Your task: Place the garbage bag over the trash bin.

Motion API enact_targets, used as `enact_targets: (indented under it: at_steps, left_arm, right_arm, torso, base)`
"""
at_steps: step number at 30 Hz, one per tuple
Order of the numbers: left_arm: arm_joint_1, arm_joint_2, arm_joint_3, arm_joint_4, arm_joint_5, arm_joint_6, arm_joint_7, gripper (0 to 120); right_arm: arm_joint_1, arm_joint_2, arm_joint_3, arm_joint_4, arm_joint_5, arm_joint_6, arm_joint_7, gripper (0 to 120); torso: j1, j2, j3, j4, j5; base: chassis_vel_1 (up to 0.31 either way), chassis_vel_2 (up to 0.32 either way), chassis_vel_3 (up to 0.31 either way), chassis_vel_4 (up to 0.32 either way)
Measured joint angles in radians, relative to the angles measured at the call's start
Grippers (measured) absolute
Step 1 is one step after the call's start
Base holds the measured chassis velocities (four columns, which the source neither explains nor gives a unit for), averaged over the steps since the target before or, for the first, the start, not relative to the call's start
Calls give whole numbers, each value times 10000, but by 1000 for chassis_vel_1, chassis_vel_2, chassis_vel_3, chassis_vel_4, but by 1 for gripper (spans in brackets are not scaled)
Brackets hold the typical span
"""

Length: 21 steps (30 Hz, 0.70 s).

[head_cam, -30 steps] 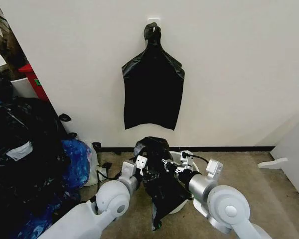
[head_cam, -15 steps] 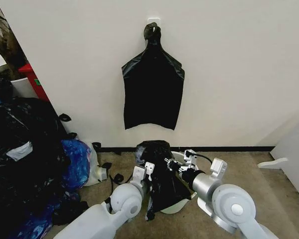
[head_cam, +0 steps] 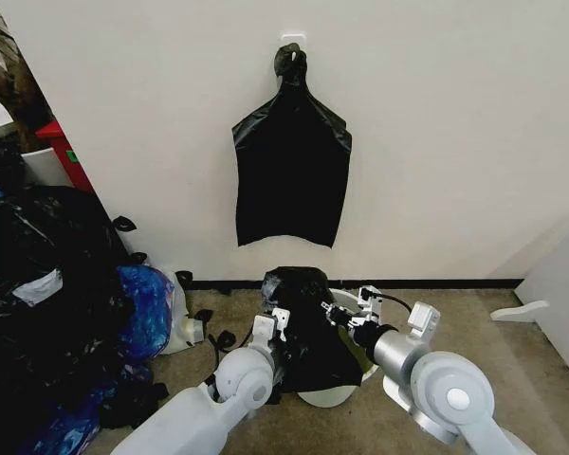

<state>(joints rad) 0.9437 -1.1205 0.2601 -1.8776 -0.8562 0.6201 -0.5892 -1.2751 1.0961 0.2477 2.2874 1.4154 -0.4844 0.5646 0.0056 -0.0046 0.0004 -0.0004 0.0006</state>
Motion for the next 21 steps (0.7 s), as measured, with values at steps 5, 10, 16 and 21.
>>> enact_targets:
  at_steps: [5,10,16,21]
  left_arm:
    - [12,-173,47,191,55,-332,-250,4]
    - [157,-334,41,261,270,-817,-491,4]
    - [423,-235,-569,51,932,-1486,-506,4]
    - [823,-172,-1220,-422,1242,-2258,-237,4]
  right_arm:
    - [-152,-53,187,-21,-18,-17,-58,0]
    - [-386,-98,431,61,-141,-22,-159,0]
    - [-933,-292,1055,723,-323,-26,-318,0]
    - [-1265,-388,1408,1152,-876,-17,-600,0]
  torso:
    - [0,0,0,-2,-2]
    - [0,0,0,-2,-4]
    - [0,0,1,-2,-3]
    - [0,0,1,-1,-2]
  base:
    - [0,0,0,0]
    - [0,0,0,0]
    - [0,0,0,0]
    - [0,0,0,0]
